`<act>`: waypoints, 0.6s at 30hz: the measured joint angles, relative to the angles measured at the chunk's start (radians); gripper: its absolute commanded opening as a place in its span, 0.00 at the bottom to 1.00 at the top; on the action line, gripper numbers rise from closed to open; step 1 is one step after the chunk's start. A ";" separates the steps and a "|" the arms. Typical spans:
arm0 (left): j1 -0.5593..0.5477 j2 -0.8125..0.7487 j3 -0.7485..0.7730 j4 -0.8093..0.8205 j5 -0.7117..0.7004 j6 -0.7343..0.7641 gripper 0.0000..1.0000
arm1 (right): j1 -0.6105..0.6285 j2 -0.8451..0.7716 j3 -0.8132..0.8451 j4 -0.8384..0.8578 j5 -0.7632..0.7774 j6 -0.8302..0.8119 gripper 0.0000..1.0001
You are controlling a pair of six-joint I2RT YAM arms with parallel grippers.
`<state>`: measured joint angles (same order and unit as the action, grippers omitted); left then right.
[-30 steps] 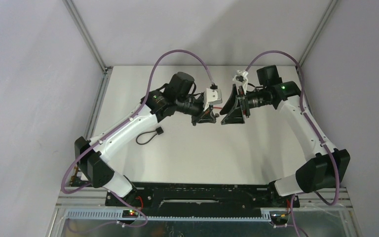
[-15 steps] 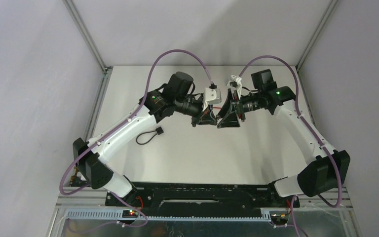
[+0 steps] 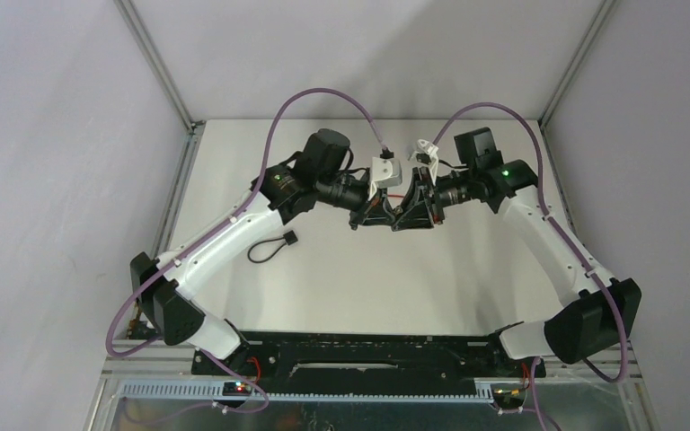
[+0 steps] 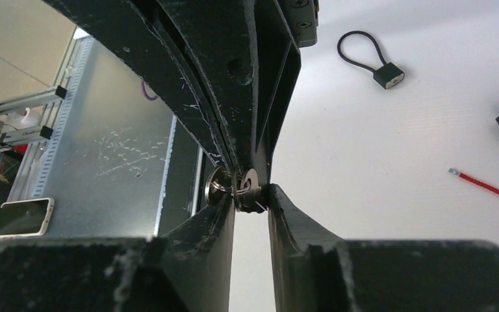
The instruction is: Unlock with the key
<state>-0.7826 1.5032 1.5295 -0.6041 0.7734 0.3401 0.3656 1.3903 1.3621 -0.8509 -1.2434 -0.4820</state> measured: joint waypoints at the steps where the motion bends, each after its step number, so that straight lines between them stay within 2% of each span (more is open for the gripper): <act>1: 0.000 0.000 0.000 0.002 0.000 0.000 0.00 | -0.002 -0.004 0.000 -0.002 0.003 -0.002 0.37; 6: 0.000 0.000 -0.002 -0.002 -0.002 0.001 0.00 | -0.024 -0.031 0.000 -0.007 0.007 -0.004 0.46; 18: 0.000 0.000 -0.005 -0.027 0.009 0.008 0.00 | -0.047 -0.073 0.000 0.013 0.006 0.012 0.46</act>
<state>-0.7822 1.5032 1.5242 -0.6315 0.7826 0.3485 0.3187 1.3170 1.3617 -0.8383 -1.2373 -0.4702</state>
